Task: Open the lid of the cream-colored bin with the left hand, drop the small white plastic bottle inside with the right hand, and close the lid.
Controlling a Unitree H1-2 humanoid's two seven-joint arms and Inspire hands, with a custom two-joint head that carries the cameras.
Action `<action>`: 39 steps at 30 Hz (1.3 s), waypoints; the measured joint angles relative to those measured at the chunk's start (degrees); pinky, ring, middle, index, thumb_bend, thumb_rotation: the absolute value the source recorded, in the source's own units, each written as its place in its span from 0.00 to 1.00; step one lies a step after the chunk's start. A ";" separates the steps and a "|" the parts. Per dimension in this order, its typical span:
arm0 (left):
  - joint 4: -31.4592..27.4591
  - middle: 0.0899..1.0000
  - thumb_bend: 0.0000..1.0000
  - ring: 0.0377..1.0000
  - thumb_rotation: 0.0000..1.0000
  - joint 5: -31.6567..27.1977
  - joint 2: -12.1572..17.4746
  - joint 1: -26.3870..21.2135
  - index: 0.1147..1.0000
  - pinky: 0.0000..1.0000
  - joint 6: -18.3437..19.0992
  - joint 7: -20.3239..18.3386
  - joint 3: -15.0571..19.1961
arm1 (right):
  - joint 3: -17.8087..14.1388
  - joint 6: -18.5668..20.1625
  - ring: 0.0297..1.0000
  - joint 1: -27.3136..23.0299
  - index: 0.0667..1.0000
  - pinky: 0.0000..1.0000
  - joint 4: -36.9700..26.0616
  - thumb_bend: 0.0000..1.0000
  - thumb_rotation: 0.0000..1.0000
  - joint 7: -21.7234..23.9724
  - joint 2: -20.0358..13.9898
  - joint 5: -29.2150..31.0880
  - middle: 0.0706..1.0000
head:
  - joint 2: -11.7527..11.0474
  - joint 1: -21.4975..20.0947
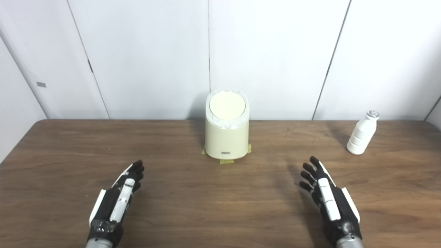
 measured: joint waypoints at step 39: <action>-2.01 0.86 0.78 0.83 0.27 10.28 -0.96 -9.74 0.90 0.84 5.37 3.03 -4.15 | -0.19 -0.01 0.90 0.01 0.96 0.86 0.03 0.58 0.89 -0.02 -0.02 0.76 0.91 | -1.05 0.79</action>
